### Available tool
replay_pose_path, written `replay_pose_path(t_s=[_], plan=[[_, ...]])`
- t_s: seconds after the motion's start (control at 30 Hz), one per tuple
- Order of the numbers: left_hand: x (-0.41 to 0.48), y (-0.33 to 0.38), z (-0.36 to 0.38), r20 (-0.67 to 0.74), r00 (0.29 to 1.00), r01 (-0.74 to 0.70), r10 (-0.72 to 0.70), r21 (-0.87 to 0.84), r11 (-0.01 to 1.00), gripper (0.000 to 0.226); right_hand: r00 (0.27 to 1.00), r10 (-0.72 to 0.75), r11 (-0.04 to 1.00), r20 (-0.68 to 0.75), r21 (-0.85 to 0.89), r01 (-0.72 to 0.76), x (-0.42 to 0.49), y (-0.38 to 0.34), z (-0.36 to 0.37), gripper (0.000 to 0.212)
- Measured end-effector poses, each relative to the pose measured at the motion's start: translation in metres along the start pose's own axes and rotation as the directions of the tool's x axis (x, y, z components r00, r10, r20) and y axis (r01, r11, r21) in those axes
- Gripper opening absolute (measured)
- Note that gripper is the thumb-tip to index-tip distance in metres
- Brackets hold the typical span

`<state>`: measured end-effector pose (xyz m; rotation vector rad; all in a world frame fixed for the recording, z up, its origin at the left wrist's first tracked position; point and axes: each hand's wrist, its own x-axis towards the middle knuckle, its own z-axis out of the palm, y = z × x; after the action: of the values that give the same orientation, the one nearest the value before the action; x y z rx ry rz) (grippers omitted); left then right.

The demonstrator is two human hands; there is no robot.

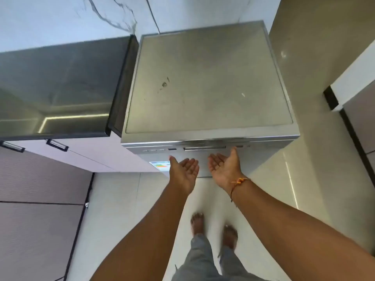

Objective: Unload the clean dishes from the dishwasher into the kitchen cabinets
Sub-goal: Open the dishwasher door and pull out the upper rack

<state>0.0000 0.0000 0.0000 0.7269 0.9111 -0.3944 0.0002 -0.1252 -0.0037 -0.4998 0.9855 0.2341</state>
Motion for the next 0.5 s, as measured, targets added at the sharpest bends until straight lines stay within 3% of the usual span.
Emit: replay_pose_path(t_s=[0.23, 0.5], plan=[[0.049, 0.012, 0.028, 0.158, 0.987, 0.054, -0.012, -0.266, 0.962, 0.087, 0.996, -0.088, 0.964, 0.01, 0.253, 0.083, 0.035, 0.011, 0.02, 0.089], [0.055, 0.007, 0.016, 0.263, 0.965, 0.11, -0.021, -0.331, 0.937, 0.087, 0.983, -0.179, 0.924, 0.039, 0.349, 0.154, 0.035, 0.015, 0.031, 0.083]])
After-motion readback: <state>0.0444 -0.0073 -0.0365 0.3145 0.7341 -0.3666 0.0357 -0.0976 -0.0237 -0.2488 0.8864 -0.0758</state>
